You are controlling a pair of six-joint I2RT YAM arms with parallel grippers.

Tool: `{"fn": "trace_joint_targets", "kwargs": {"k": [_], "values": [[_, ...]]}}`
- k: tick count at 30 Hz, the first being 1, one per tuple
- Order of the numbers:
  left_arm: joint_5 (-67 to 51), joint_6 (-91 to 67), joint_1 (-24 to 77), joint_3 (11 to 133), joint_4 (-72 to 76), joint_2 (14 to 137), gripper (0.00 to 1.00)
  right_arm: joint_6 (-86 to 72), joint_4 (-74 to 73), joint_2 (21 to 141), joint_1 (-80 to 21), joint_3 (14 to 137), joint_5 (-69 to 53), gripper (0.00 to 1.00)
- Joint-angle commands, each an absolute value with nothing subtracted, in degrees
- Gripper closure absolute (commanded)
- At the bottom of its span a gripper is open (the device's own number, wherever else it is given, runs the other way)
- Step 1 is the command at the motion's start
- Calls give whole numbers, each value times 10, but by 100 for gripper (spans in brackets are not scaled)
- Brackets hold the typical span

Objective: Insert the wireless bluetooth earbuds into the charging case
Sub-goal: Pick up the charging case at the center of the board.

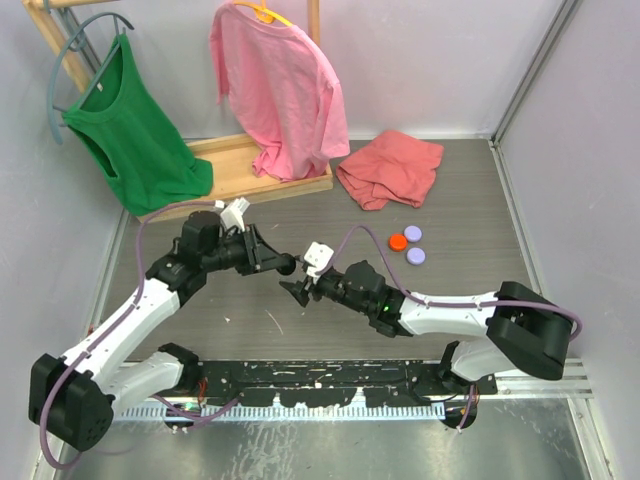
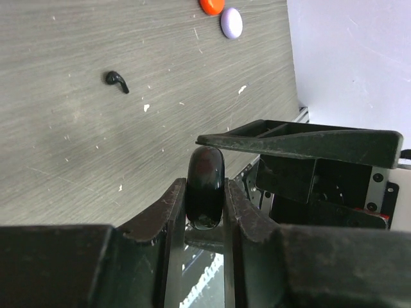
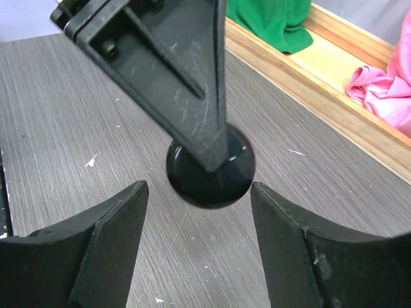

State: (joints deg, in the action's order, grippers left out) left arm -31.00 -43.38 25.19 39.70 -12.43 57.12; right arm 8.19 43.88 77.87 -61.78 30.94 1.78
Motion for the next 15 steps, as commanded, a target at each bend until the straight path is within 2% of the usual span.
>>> {"fn": "trace_joint_targets", "kwargs": {"k": [1, 5, 11, 15], "values": [[-303, -357, 254, 456, -154, 556, 96, 82, 451, 736, -614, 307, -5, 25], [-310, -309, 255, 480, -181, 550, 96, 47, 436, 692, -575, 291, -83, 18], [-364, -241, 254, 496, -182, 536, 100, -39, 466, 643, -469, 268, -299, 20], [-414, -208, 263, 502, -167, 538, 100, -67, 494, 639, -452, 261, -350, 21]]}}
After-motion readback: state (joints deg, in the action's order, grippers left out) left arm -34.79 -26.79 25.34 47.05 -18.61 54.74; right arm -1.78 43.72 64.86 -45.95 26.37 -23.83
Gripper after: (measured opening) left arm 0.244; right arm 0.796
